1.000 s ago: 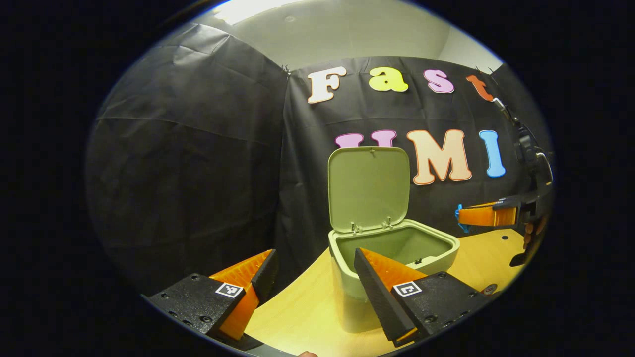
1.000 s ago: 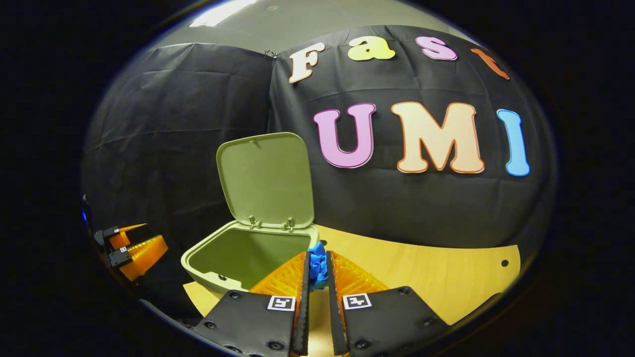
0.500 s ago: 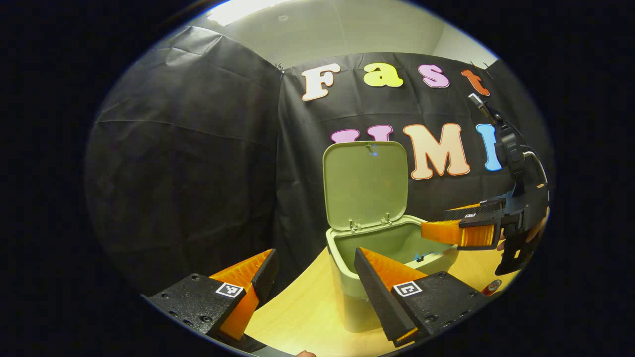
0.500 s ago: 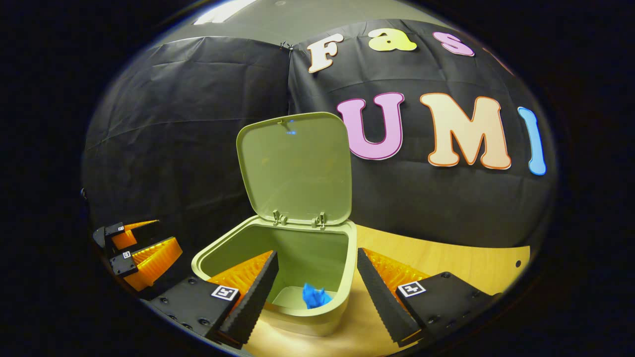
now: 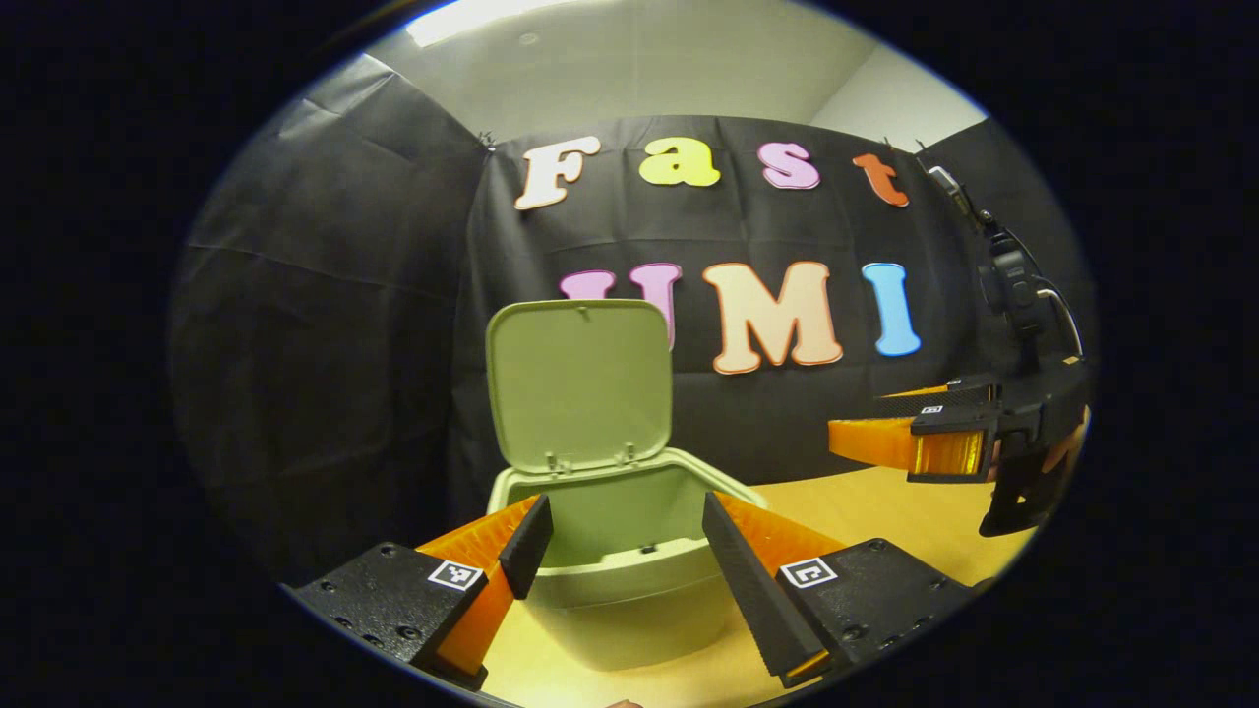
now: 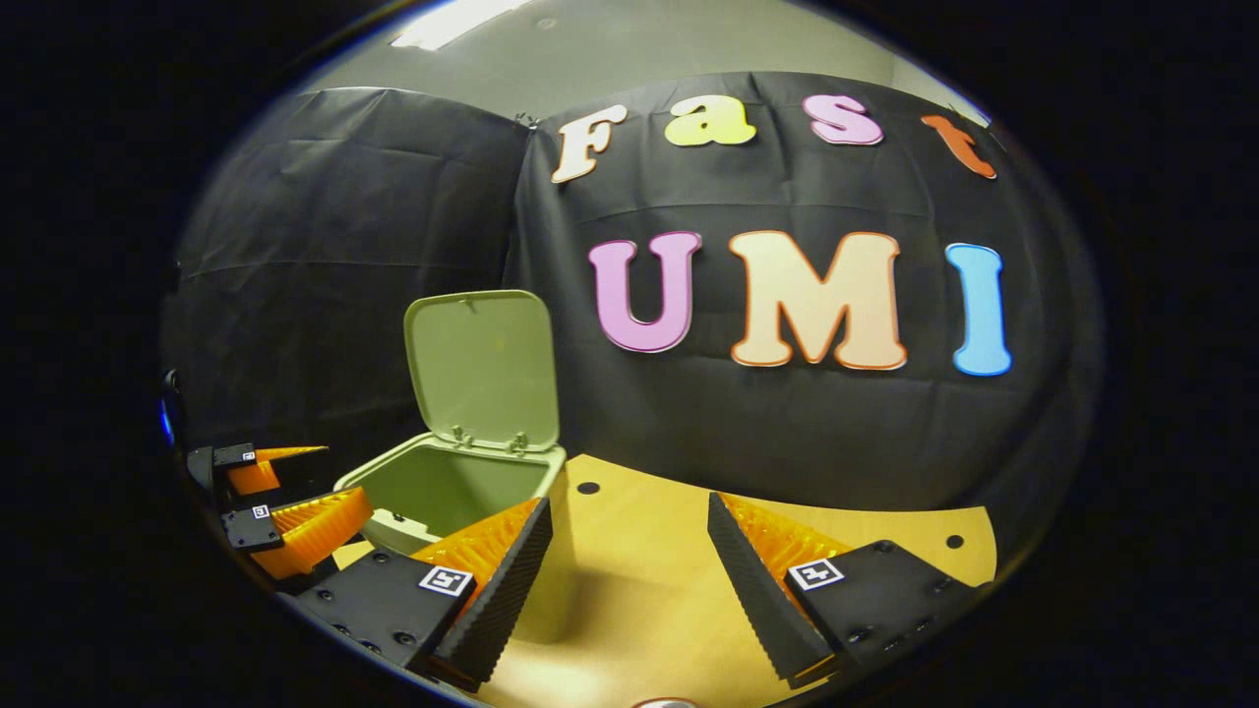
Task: Press the lid of the desktop garbage bin to open it, pick up the crumpled paper on the desktop and throw it into the bin, then pick up the pop can on the desktop and drop it into the bin, and finally close the garbage bin lid.
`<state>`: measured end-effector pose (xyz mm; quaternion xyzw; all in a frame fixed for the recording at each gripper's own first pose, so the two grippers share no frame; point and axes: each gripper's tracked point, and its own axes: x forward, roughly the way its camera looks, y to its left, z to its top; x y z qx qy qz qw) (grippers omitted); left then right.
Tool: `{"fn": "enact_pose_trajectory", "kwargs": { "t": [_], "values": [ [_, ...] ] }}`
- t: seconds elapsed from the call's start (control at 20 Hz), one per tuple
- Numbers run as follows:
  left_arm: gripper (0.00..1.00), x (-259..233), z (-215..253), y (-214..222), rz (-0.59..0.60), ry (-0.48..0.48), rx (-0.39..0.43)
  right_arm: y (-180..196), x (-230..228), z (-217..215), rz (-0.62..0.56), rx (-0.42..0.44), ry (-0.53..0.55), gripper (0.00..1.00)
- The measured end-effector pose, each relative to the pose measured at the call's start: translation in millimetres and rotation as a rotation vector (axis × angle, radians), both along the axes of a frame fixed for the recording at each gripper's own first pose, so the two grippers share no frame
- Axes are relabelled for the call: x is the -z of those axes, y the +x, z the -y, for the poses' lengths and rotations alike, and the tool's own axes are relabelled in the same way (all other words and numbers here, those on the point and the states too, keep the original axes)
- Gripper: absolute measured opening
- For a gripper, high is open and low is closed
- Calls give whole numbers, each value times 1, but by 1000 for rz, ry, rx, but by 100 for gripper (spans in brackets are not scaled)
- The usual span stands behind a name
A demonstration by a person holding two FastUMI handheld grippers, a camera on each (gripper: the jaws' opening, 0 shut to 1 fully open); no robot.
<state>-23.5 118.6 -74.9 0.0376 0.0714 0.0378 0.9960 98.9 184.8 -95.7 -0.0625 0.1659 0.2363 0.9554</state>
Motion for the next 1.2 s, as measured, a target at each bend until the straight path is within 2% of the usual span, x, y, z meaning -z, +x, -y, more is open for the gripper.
{"fn": "enact_pose_trajectory", "kwargs": {
  "t": [0.25,0.45,0.6,0.8,1.2],
  "values": [
    [94,15,94,12,-31,-45,164,-11,-6,107,-9,166,3,99],
    [96,46,156,5,-118,-85,291,-29,-5,169,-17,249,-4,100],
    [94,77,194,-3,-195,-114,358,-41,-1,207,-35,305,-8,100],
    [94,116,224,-12,-276,-130,395,-58,6,247,-60,366,-23,100],
    [94,200,248,-28,-413,-71,404,-86,21,303,-107,441,-87,99]
  ]
}}
